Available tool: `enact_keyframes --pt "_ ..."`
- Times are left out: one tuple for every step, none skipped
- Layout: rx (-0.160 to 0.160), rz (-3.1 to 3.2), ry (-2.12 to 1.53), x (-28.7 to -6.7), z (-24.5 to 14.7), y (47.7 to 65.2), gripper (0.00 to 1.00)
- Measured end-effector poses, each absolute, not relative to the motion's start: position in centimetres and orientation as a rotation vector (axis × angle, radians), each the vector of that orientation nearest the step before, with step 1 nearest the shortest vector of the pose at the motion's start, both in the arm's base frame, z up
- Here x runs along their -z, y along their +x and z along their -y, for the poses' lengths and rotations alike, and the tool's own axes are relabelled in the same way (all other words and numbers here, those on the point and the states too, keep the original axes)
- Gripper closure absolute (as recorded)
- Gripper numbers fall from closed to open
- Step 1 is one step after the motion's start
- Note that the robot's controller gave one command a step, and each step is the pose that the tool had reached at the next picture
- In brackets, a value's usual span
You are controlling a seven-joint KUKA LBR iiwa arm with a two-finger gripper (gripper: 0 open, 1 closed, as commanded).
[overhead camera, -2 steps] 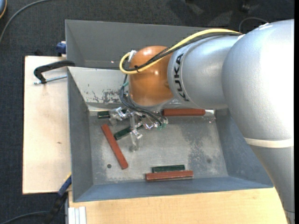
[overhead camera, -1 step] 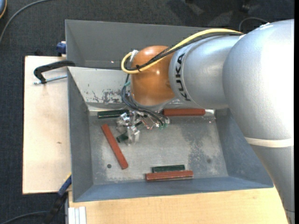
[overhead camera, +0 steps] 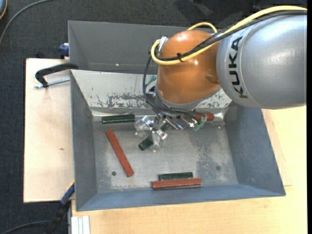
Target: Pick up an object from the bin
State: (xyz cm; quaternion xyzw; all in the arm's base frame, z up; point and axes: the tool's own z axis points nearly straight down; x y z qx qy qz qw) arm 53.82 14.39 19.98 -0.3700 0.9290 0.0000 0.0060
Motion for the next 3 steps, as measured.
enact_keyframes --pt "-0.001 -2.864 -1.252 -31.0 -17.8 51.2 1.00" --pt "-0.002 -2.874 -1.253 -30.6 -17.7 51.2 0.00" --pt "-0.004 -2.765 -1.494 -22.3 -22.3 55.1 0.00"
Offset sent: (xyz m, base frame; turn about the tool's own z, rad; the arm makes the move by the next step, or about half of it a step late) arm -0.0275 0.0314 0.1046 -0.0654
